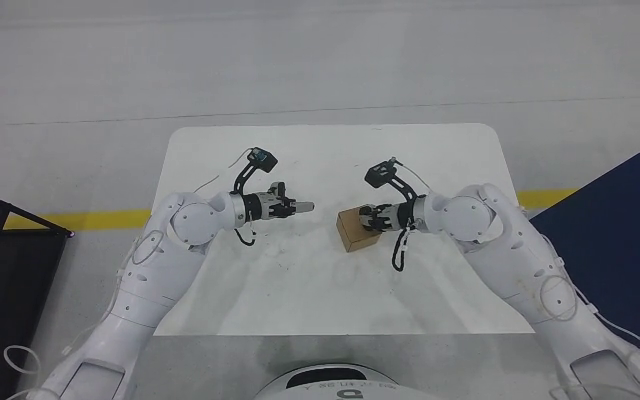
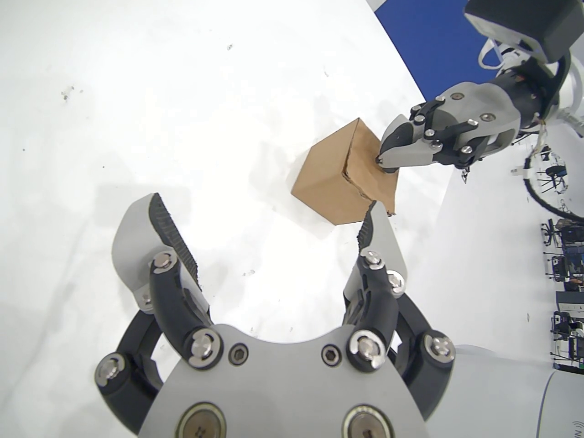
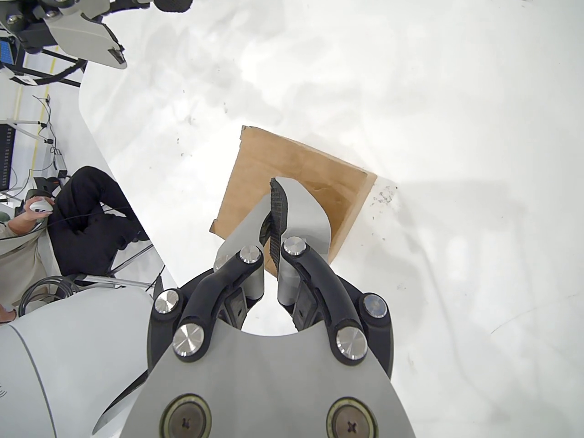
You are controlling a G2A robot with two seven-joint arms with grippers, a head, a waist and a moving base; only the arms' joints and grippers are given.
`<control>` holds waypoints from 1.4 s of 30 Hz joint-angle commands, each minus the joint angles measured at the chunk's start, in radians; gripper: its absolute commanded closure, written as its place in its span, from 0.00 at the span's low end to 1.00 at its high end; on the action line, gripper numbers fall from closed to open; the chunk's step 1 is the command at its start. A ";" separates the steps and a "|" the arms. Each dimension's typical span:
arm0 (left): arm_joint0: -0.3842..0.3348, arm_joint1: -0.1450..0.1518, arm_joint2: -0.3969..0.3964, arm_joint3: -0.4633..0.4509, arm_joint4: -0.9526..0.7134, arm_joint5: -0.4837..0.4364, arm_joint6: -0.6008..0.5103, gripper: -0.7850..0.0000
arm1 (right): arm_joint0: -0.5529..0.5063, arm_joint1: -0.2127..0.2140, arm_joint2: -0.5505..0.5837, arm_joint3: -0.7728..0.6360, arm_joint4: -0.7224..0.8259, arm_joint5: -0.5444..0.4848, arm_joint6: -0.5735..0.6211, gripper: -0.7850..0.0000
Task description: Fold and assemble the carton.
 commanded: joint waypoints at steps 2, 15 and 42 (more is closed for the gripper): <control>0.000 0.000 0.000 0.000 0.000 0.000 0.000 0.00 | -0.017 0.006 0.027 -0.012 0.033 -0.057 -0.007 1.00; 0.000 0.000 0.000 0.000 0.000 0.000 0.000 0.00 | -0.029 0.051 0.047 -0.023 0.172 -0.279 0.327 1.00; 0.000 0.000 0.000 0.000 0.000 0.000 0.000 0.00 | 0.232 -0.034 -0.139 0.335 0.112 0.118 0.162 1.00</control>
